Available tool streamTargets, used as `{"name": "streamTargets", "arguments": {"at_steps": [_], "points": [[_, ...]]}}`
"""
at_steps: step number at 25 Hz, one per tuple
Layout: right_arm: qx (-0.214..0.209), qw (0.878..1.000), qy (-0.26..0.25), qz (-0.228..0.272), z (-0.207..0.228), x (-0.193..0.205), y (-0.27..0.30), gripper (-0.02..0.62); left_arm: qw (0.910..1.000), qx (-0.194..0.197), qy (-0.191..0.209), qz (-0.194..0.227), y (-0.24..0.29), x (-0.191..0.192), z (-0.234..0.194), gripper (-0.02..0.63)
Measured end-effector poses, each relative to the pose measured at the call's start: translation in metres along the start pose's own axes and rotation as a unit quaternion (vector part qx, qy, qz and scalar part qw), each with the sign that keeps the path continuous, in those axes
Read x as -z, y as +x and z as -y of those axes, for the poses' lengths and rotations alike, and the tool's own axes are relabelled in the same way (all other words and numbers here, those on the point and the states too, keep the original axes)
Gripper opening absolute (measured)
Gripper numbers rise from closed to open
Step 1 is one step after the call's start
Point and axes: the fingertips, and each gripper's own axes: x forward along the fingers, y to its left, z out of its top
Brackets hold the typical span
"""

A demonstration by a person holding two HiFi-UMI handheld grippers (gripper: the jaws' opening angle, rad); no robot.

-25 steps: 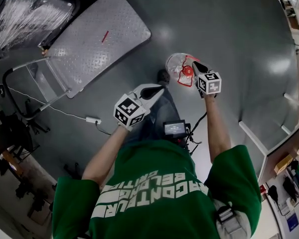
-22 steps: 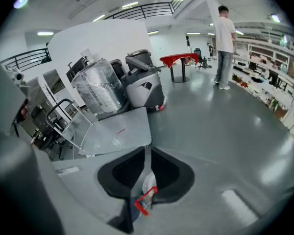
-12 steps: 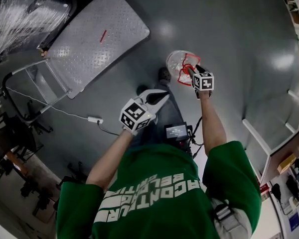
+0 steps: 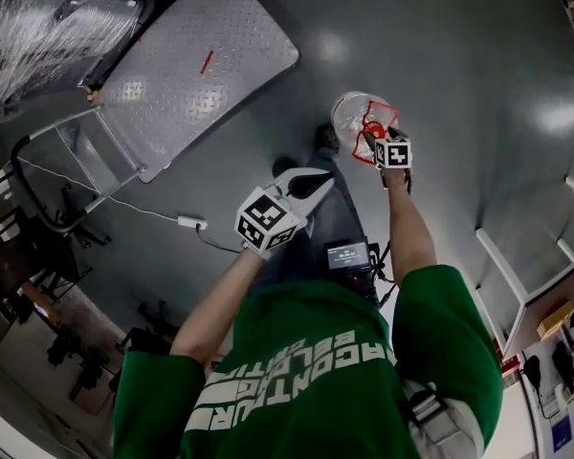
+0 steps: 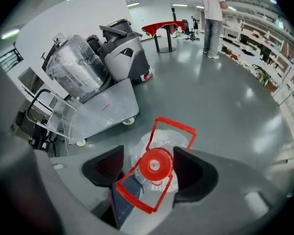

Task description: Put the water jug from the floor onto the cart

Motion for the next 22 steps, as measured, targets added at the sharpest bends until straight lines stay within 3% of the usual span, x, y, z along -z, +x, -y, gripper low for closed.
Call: {"name": "streamTargets", "arguments": {"at_steps": [22], "points": [[0.082, 0.995, 0.036, -0.041, 0.019, 0.039, 0.047, 0.295, 0.999, -0.011, -0.04, -0.013, 0.017, 0.017, -0.021, 0.009]]}}
